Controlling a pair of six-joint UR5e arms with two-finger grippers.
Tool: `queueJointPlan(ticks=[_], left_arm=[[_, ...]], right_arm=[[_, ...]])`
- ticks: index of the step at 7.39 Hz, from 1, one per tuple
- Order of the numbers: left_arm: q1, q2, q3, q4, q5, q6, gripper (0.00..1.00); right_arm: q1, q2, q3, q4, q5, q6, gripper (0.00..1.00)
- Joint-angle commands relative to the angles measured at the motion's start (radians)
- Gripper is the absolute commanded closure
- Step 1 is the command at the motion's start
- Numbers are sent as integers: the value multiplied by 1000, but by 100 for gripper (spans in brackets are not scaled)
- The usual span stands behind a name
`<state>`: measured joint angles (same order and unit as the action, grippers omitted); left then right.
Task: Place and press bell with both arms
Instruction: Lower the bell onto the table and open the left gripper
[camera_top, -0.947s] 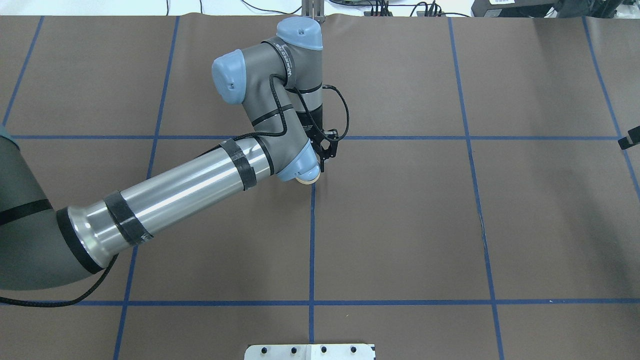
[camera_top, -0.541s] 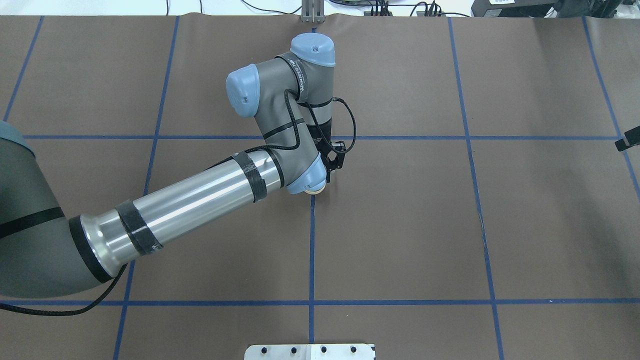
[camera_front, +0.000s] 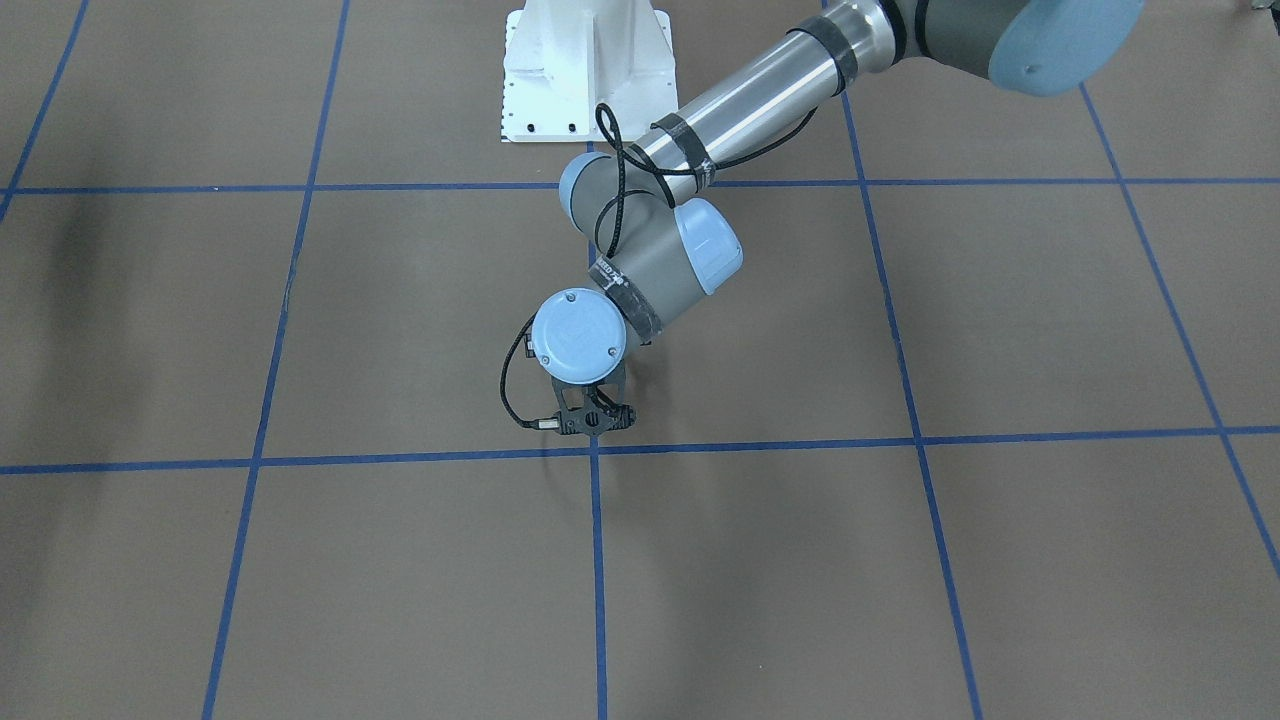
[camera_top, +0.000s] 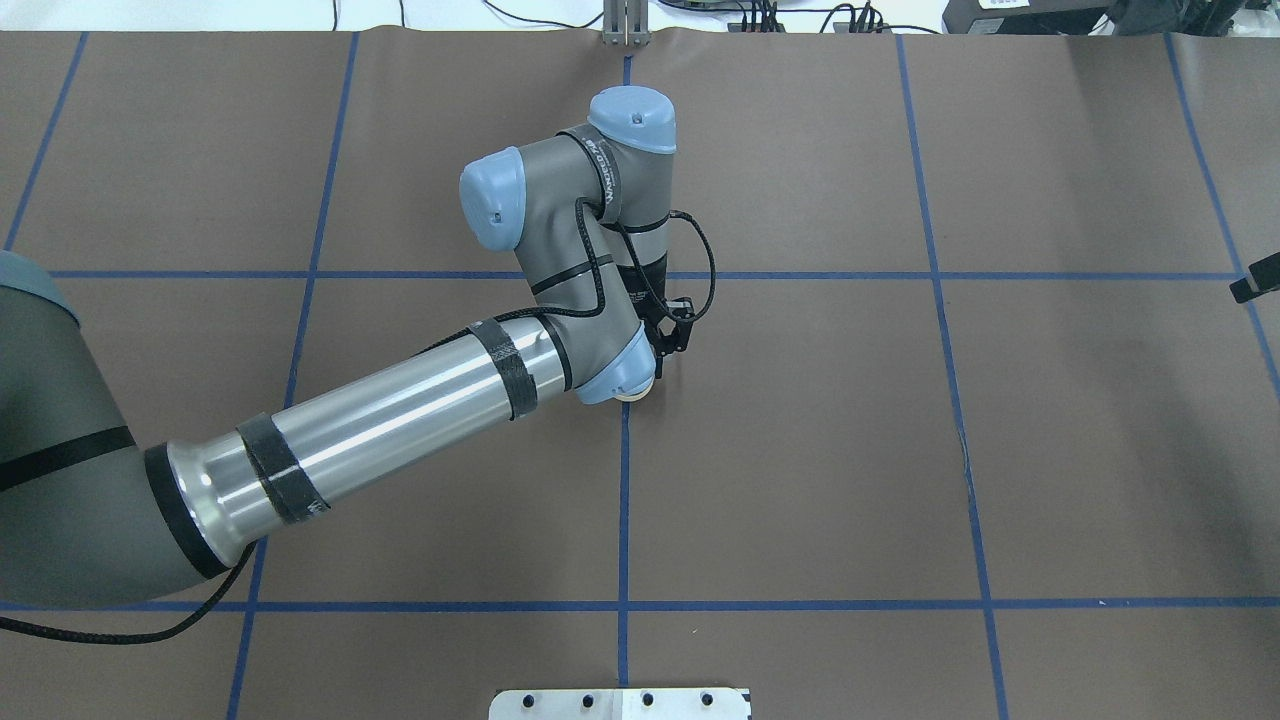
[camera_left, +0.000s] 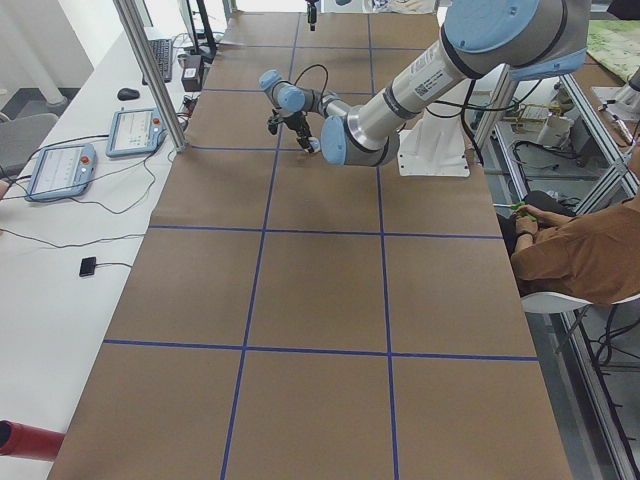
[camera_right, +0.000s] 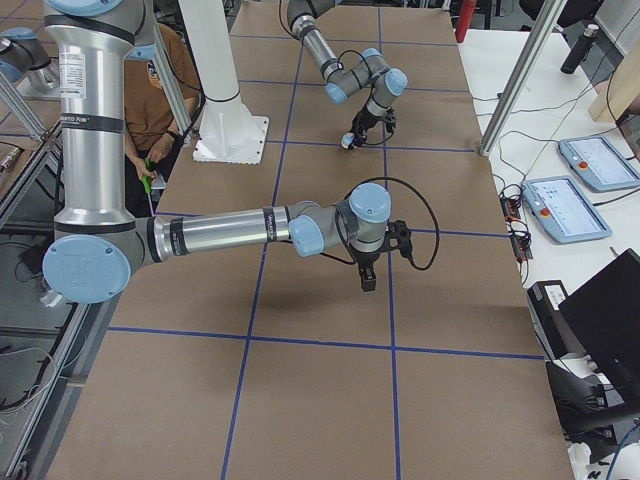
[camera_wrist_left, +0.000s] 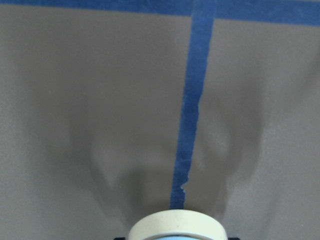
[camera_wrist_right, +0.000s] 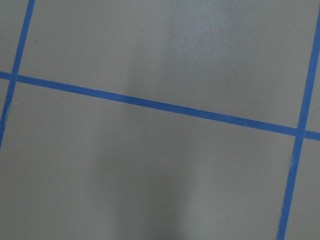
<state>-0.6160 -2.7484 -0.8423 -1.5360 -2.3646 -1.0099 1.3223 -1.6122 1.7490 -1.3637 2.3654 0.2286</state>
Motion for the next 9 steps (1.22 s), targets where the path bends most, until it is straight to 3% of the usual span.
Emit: queueJointPlan(ticks=[1, 5, 9], left_arm=[[4, 4, 0, -3, 1, 1, 63], [10, 6, 0, -18, 16, 1, 59], [15, 7, -1, -19, 22, 1, 38]], right_arm=[[0, 0, 0, 0, 0, 0, 0], [-2, 2, 0, 0, 0, 0, 0], [-3, 2, 0, 0, -2, 0, 0]])
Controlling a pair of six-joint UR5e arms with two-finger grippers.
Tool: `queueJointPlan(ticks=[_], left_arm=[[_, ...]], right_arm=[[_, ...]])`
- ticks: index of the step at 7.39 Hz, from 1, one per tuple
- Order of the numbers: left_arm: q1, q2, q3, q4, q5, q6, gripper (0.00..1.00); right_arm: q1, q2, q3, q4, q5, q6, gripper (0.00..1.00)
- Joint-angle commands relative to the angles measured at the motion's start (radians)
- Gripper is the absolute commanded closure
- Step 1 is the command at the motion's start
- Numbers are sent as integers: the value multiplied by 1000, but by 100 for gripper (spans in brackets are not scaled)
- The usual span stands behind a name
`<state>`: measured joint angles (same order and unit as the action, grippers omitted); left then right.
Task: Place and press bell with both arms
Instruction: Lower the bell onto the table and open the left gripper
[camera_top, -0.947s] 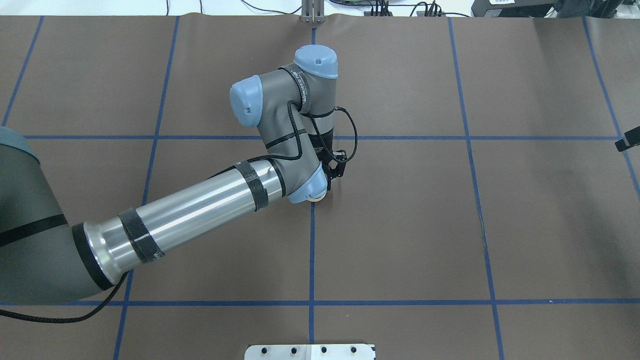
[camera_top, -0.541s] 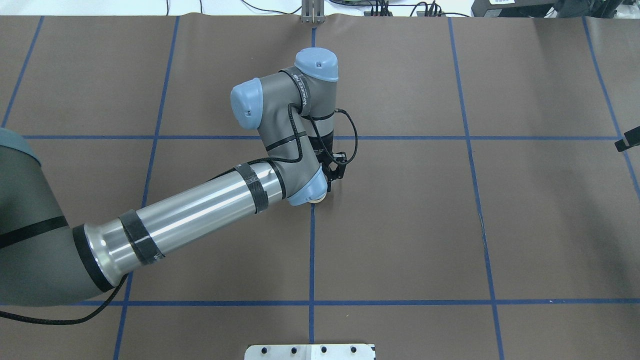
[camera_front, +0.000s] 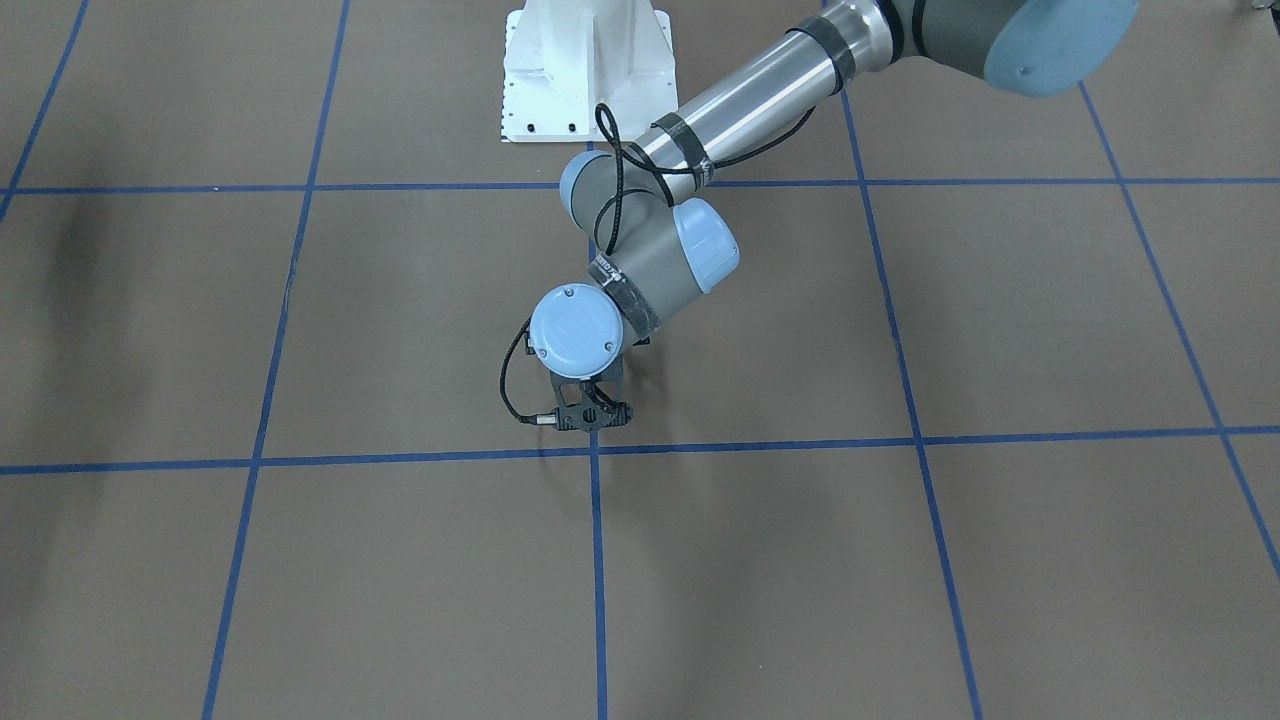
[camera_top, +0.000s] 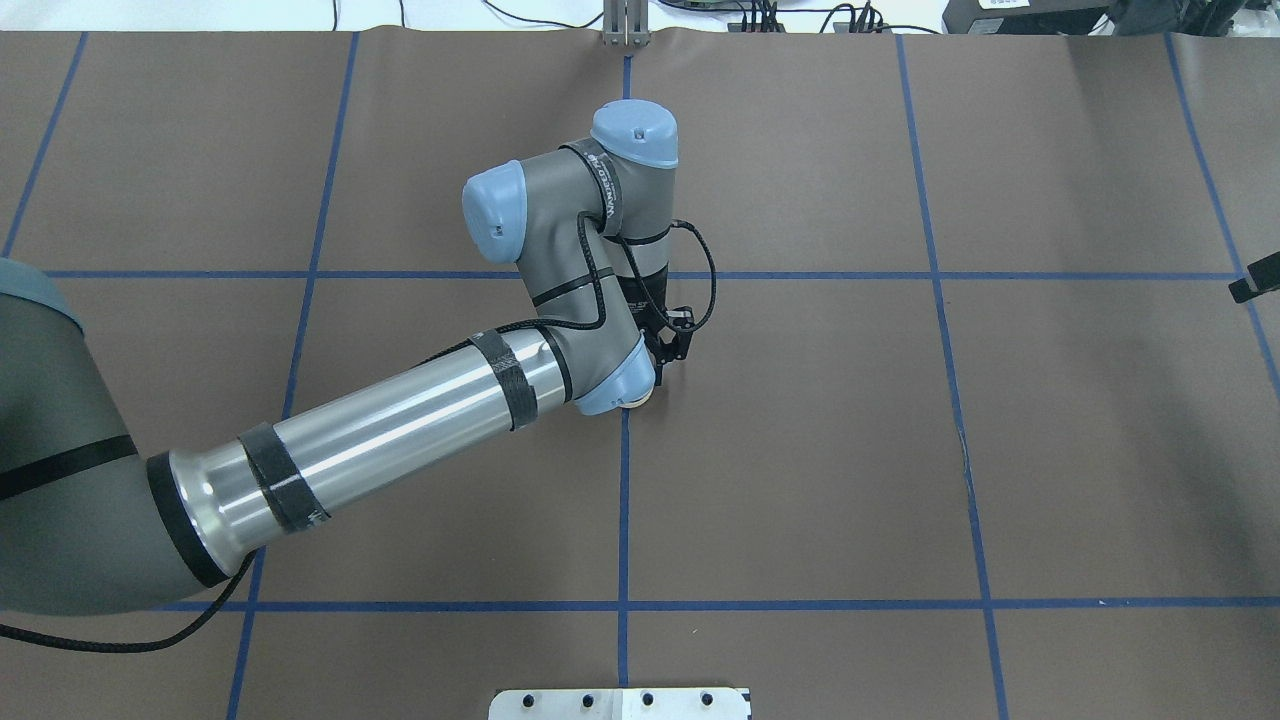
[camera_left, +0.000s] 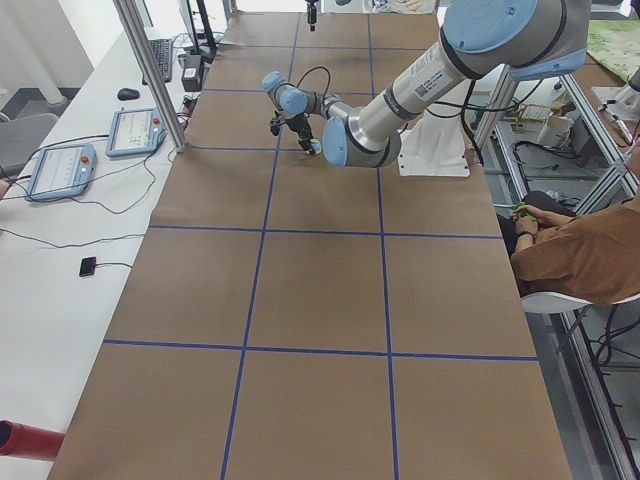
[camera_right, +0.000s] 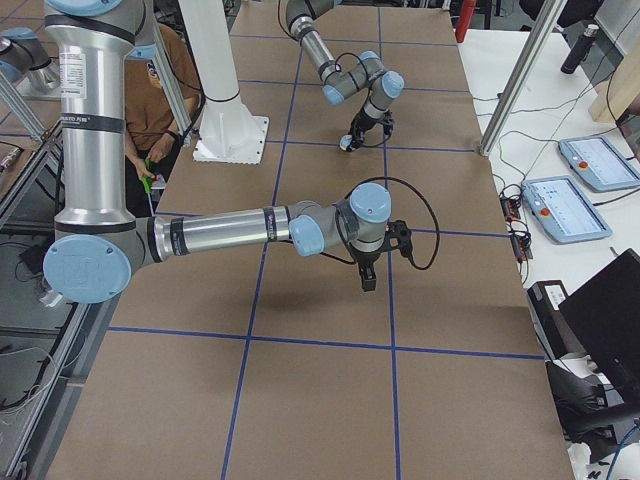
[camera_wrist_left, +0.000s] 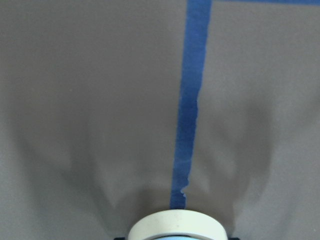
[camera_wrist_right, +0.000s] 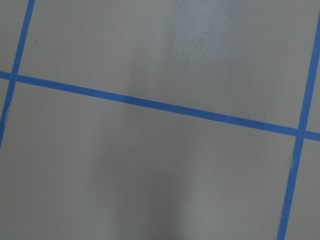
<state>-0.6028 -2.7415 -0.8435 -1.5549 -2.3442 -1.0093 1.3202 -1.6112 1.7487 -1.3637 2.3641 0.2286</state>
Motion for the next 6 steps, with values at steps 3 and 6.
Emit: queueJointPlan(ticks=[3, 6], left_arm=[[1, 0, 0, -1, 2, 0, 37], [1, 0, -2, 1, 2, 0, 16]], right_arm=[[-7, 1, 0, 0, -2, 0, 0], [-15, 5, 0, 0, -3, 0, 0]])
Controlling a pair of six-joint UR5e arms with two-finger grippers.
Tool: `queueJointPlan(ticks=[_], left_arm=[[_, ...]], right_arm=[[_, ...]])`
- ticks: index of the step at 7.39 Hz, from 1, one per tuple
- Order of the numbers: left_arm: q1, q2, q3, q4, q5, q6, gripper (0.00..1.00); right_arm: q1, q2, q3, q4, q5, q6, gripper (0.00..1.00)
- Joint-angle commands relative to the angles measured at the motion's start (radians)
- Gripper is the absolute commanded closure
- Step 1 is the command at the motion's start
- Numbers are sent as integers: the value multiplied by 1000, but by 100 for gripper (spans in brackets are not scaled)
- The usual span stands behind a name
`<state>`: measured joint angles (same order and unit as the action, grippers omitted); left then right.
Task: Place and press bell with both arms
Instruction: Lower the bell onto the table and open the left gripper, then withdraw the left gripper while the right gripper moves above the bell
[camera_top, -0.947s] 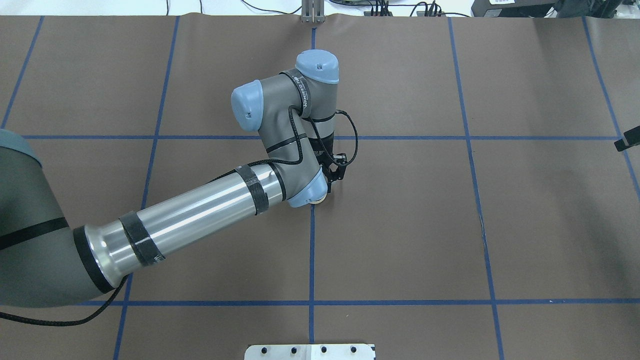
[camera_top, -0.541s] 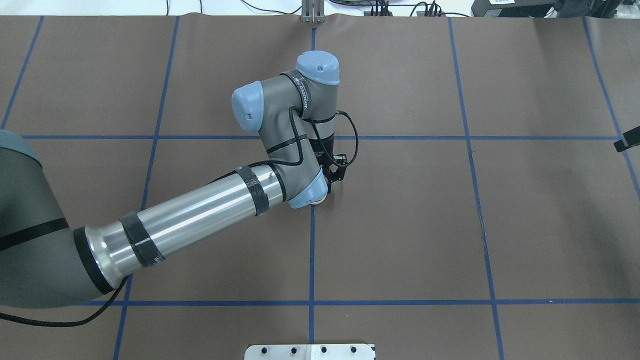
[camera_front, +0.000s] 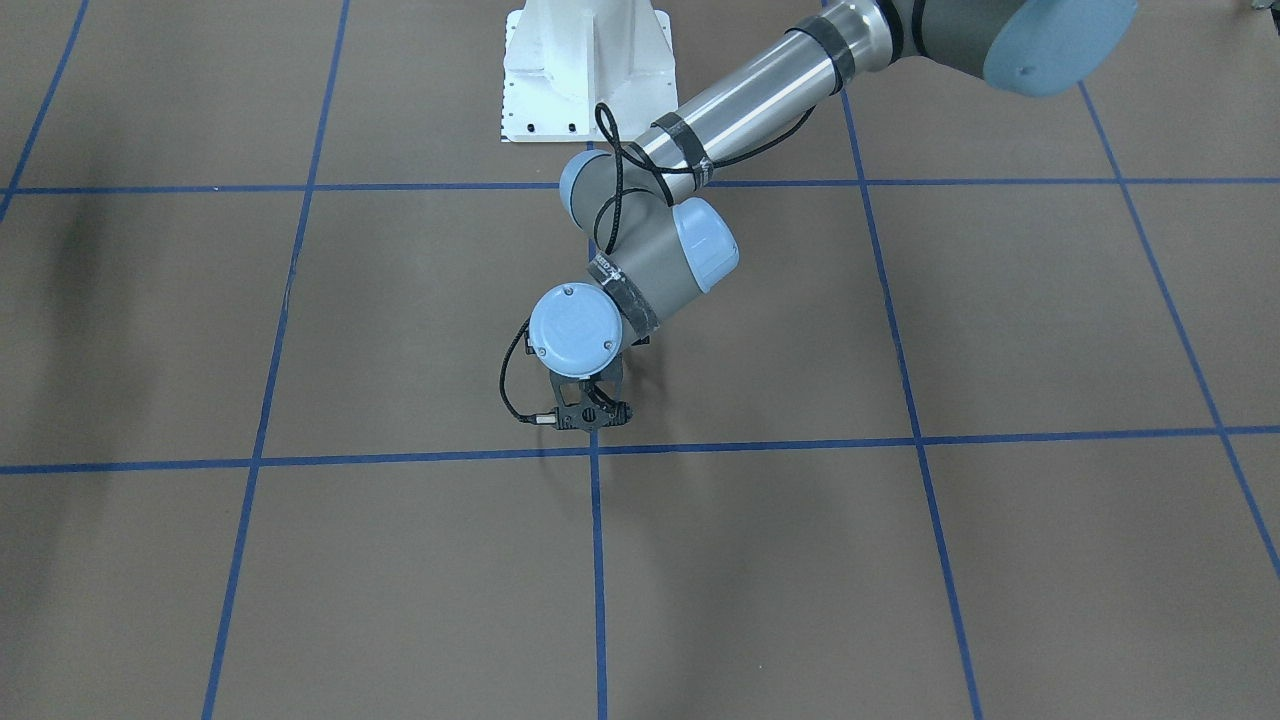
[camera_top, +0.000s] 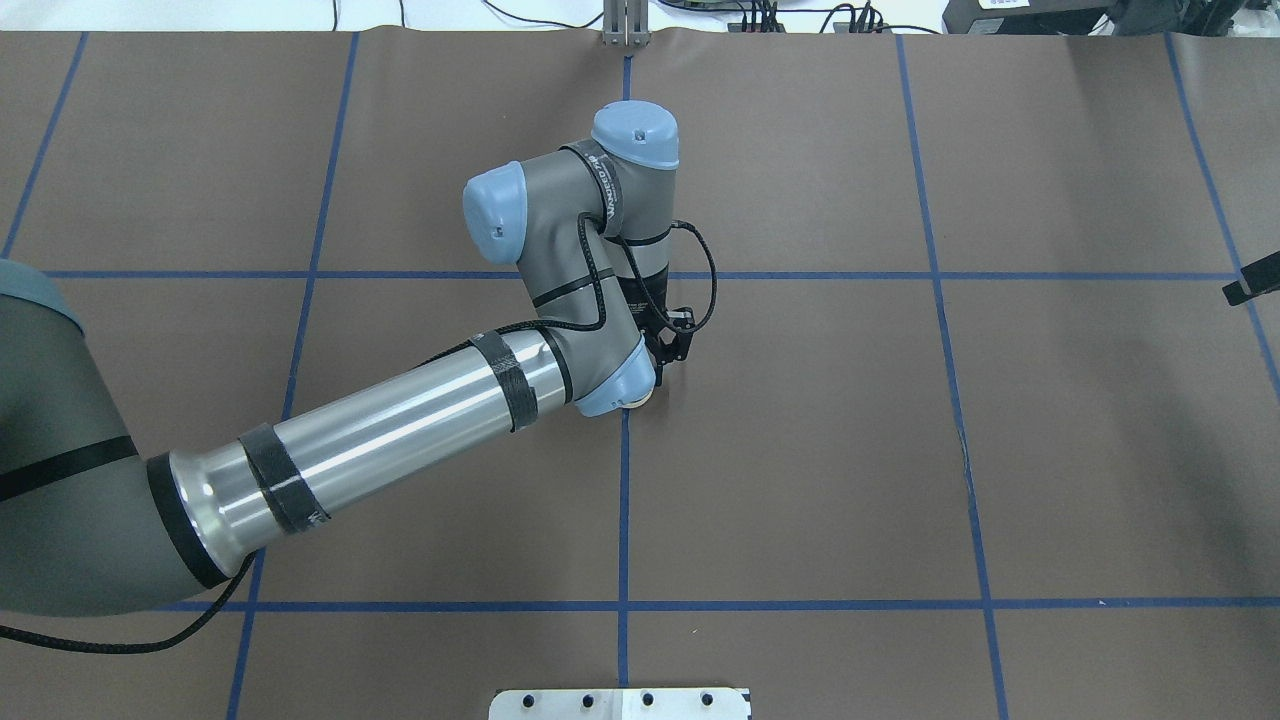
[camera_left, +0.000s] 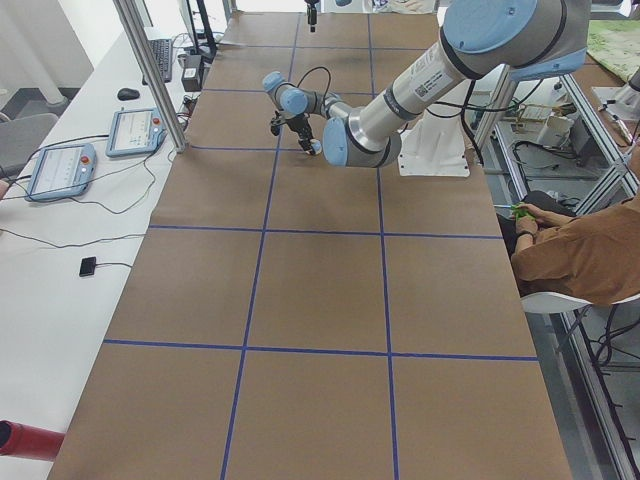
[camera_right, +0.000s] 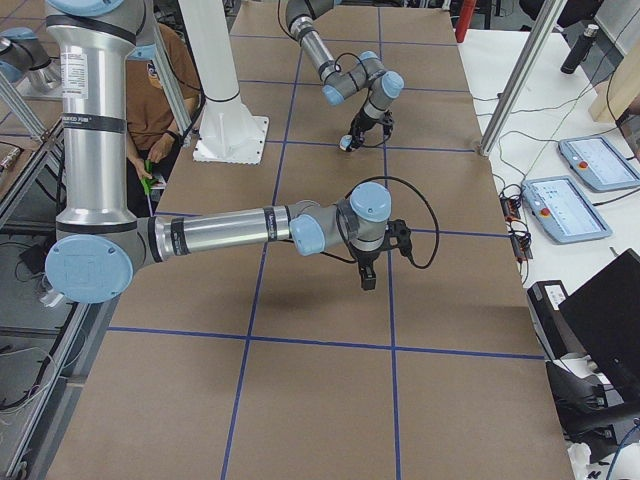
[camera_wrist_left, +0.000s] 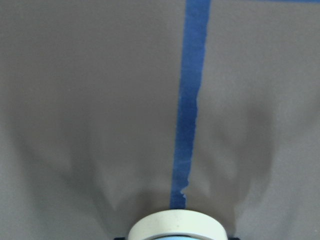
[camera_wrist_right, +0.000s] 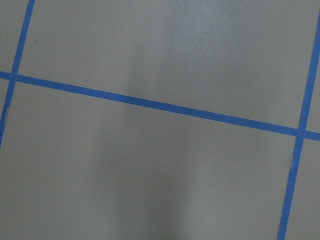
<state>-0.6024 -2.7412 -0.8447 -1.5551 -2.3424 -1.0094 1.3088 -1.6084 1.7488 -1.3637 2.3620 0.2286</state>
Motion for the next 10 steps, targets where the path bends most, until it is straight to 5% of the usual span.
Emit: queueJointPlan(ticks=[1, 4, 7, 10], left_arm=[[0, -2, -2, 3, 0, 0, 16], [-20, -3, -54, 12, -2, -6, 16], [-88, 11, -232, 122, -8, -25, 16], [-155, 200, -504, 170, -15, -14, 16]], right_arm=[[-3, 2, 0, 0, 0, 0, 0], [-22, 39, 6, 0, 0, 43, 0], [-231, 230, 12, 6, -79, 415, 0], [-460, 395, 15, 6, -221, 735, 0]])
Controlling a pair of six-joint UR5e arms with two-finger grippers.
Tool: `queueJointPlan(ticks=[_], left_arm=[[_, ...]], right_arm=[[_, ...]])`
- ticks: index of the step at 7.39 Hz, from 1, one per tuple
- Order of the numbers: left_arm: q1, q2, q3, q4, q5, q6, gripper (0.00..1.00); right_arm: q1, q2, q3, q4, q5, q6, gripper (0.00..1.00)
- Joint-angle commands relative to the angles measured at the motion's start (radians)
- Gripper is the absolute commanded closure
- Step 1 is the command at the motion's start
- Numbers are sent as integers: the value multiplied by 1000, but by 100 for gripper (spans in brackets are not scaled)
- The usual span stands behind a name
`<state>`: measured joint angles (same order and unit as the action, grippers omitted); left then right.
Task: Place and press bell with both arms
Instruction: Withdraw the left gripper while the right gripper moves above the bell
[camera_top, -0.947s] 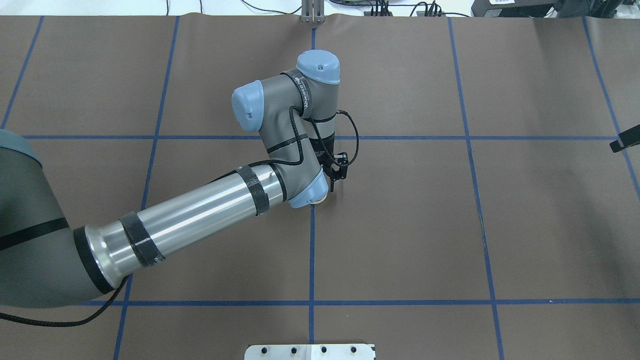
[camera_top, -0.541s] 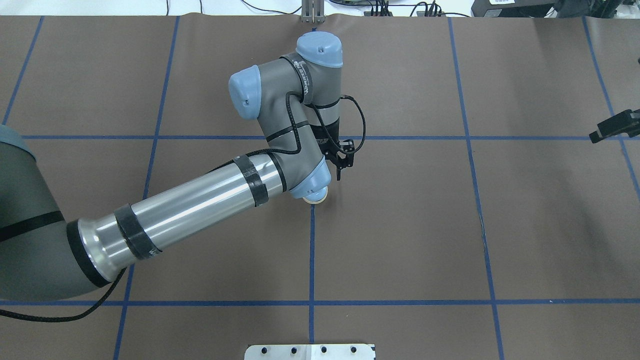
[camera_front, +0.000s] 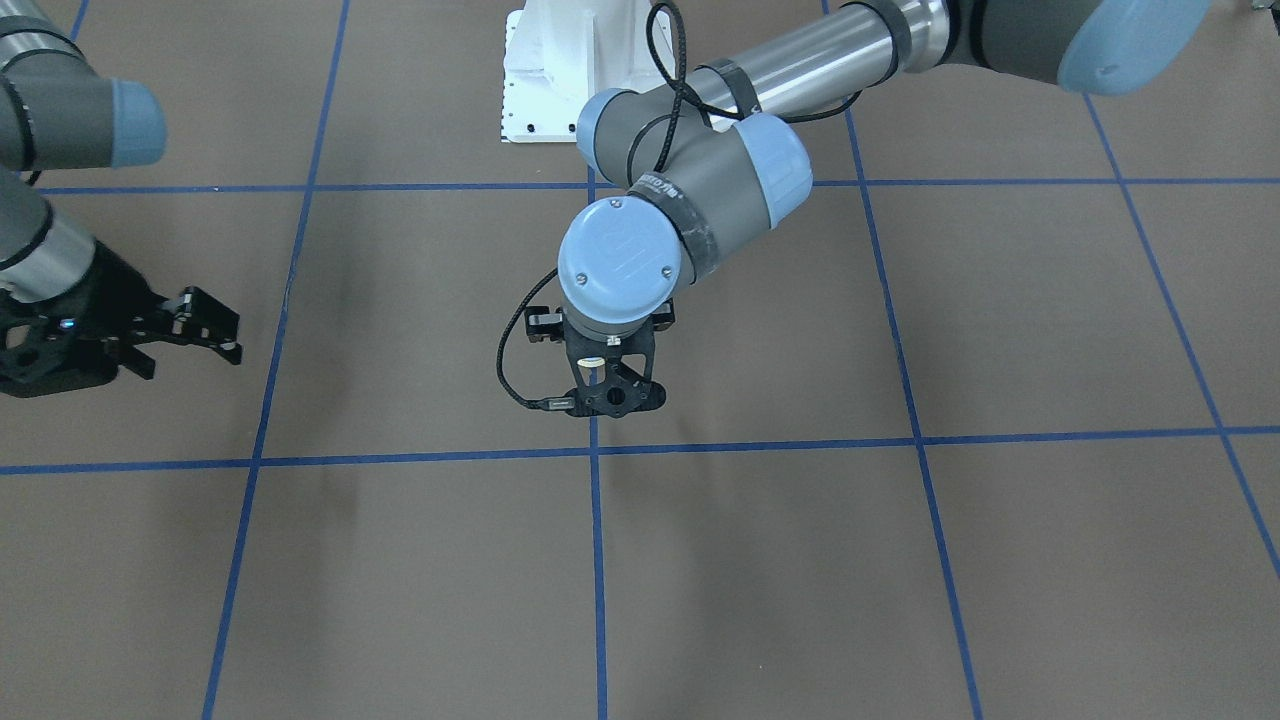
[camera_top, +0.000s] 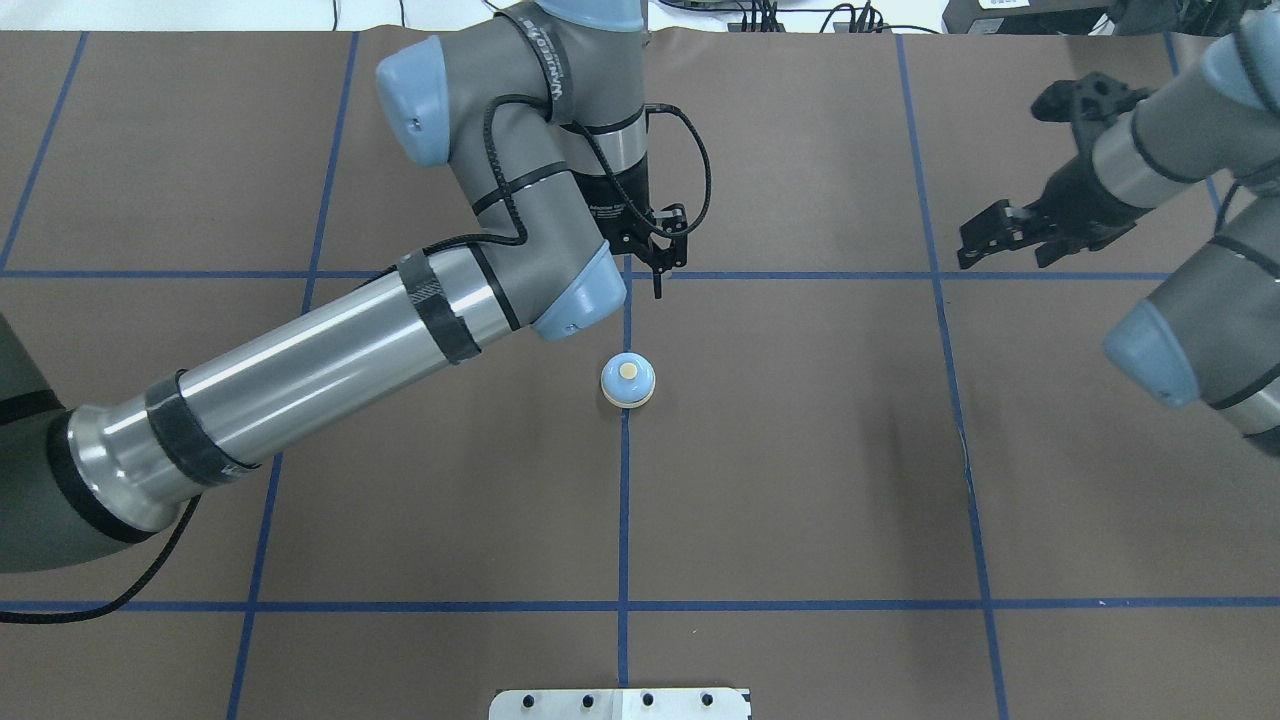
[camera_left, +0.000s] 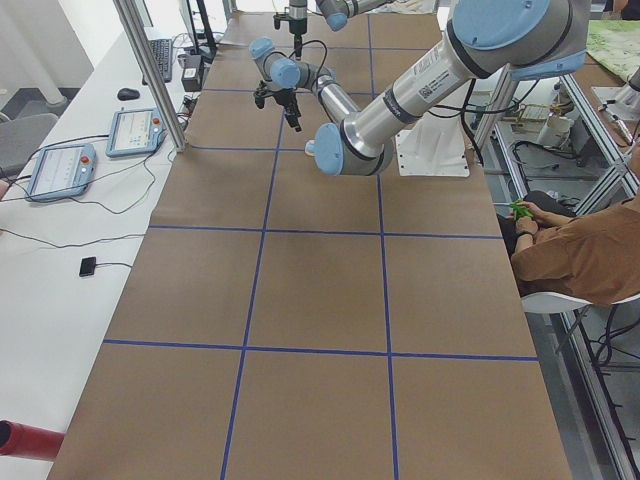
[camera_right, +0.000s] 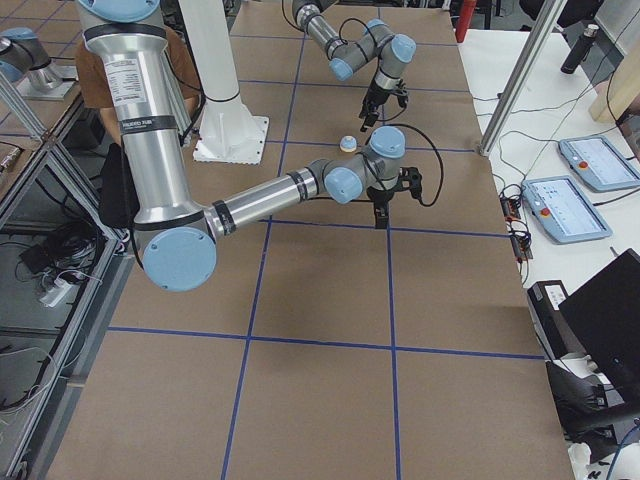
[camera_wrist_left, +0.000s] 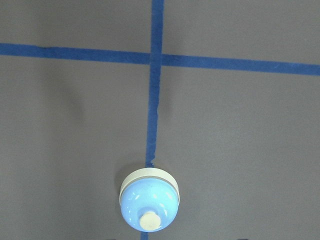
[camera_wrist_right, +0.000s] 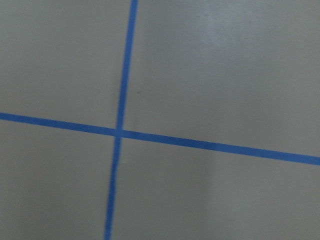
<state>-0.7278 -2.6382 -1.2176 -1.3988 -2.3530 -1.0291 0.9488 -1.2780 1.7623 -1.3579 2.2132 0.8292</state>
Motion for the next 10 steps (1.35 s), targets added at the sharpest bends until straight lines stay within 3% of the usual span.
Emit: queueJointPlan(ticks=[1, 3, 4, 5, 6, 8, 10], left_arm=[[-63, 191, -245, 23, -24, 12, 16], [-122, 460, -496, 23, -26, 137, 16], [-155, 547, -567, 23, -25, 185, 16], [-179, 604, -603, 27, -26, 217, 16], [-200, 639, -625, 38, -26, 256, 16], [-254, 701, -654, 101, -23, 401, 16], [-268, 715, -663, 130, -20, 437, 16]], right_arm=[[-190, 127, 0, 0, -152, 240, 0], [-342, 228, -6, -1, -293, 458, 0], [-396, 256, -10, -3, -356, 512, 13], [-428, 303, -35, -13, -377, 597, 76], [-442, 318, -64, -14, -376, 635, 100], [-455, 444, -208, -18, -377, 675, 100], [-463, 496, -244, -53, -377, 694, 100]])
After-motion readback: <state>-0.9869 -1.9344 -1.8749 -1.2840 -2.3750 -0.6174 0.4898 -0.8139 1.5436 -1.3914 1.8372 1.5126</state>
